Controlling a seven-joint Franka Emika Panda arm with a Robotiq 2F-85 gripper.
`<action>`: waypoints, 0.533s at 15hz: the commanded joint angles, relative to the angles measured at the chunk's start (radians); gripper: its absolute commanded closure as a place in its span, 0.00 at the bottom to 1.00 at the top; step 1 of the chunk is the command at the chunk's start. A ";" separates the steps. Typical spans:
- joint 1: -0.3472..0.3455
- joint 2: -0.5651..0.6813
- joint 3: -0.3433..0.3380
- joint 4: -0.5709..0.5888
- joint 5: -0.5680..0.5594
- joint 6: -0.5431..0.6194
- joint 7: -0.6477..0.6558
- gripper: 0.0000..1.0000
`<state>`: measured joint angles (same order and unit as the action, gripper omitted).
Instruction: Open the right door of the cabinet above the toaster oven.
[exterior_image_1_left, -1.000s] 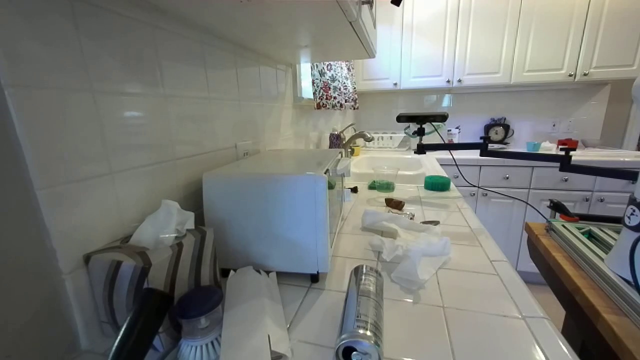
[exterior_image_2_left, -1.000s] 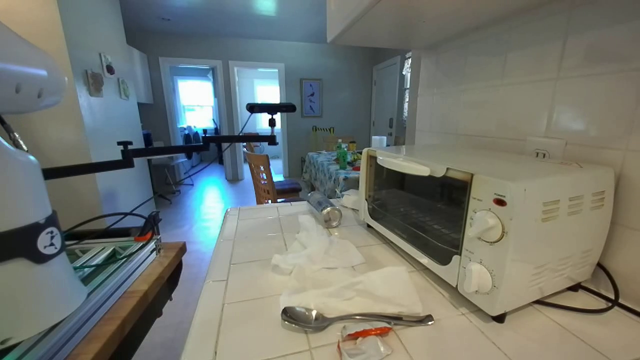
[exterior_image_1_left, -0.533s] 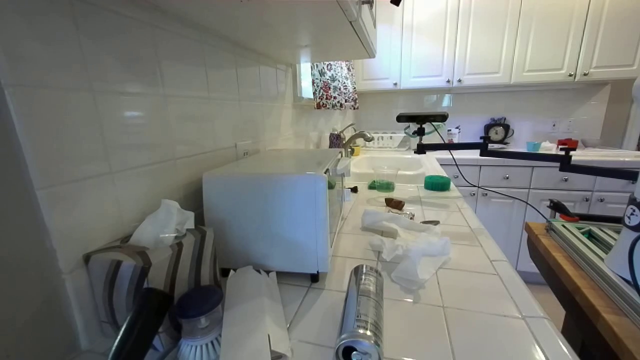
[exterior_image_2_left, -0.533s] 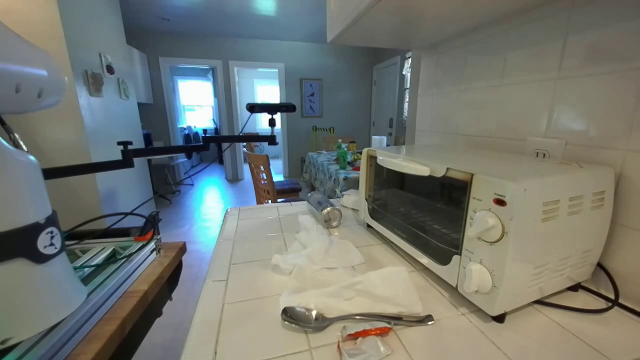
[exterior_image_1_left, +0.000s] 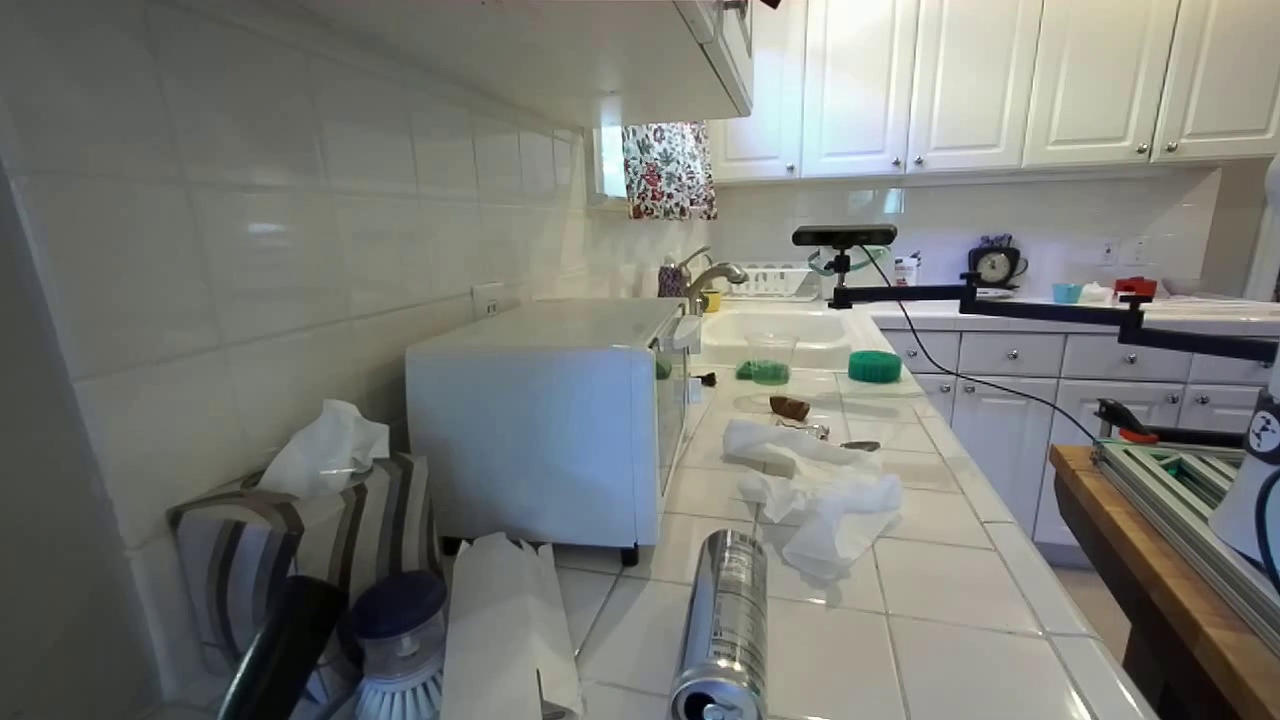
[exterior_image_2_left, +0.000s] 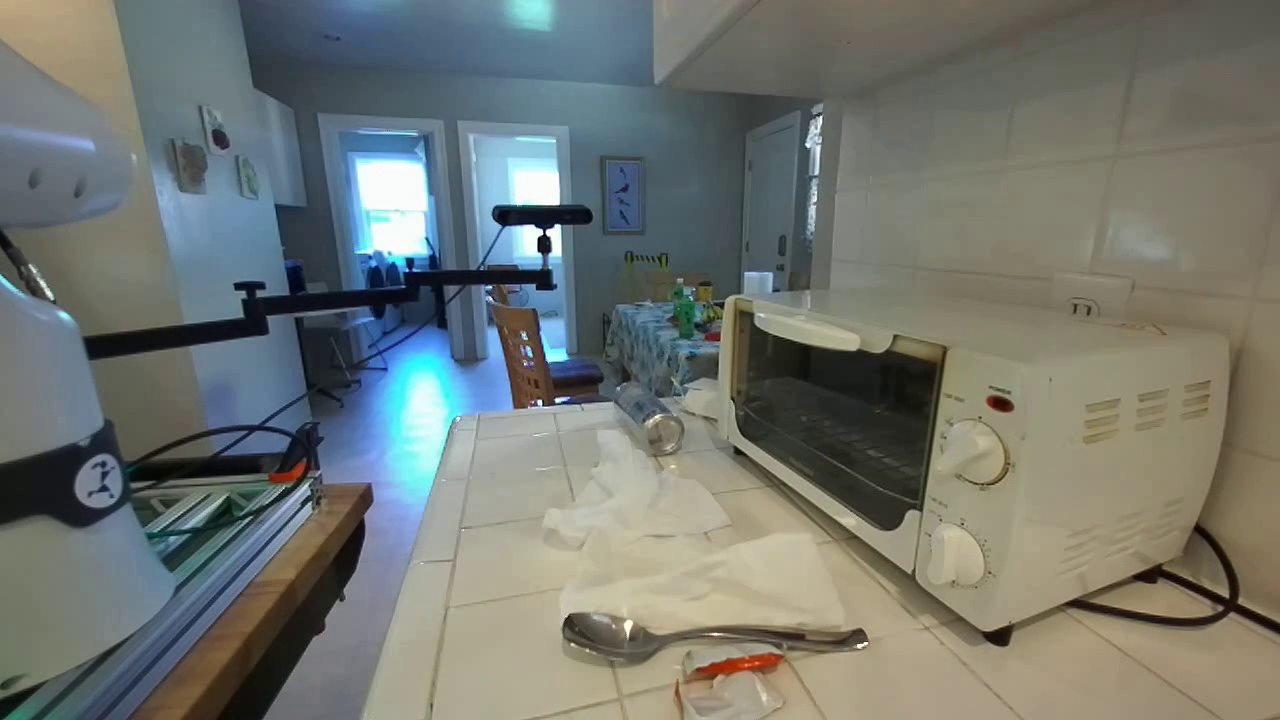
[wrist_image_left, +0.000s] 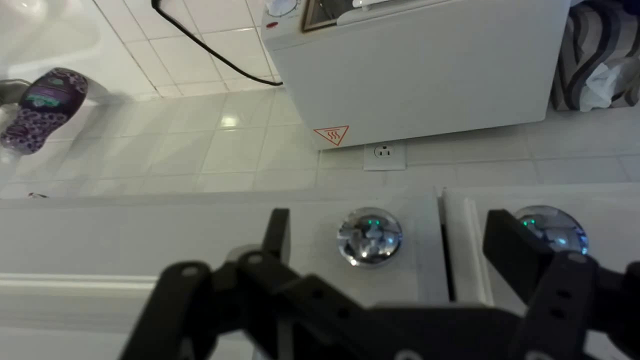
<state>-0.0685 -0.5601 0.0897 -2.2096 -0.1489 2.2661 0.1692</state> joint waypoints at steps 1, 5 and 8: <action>-0.039 -0.002 0.032 0.007 -0.042 -0.016 0.088 0.00; -0.084 -0.008 0.052 0.006 -0.101 -0.002 0.159 0.00; -0.108 -0.007 0.063 0.006 -0.139 -0.016 0.201 0.00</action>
<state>-0.1453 -0.5664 0.1286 -2.2059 -0.2410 2.2628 0.3075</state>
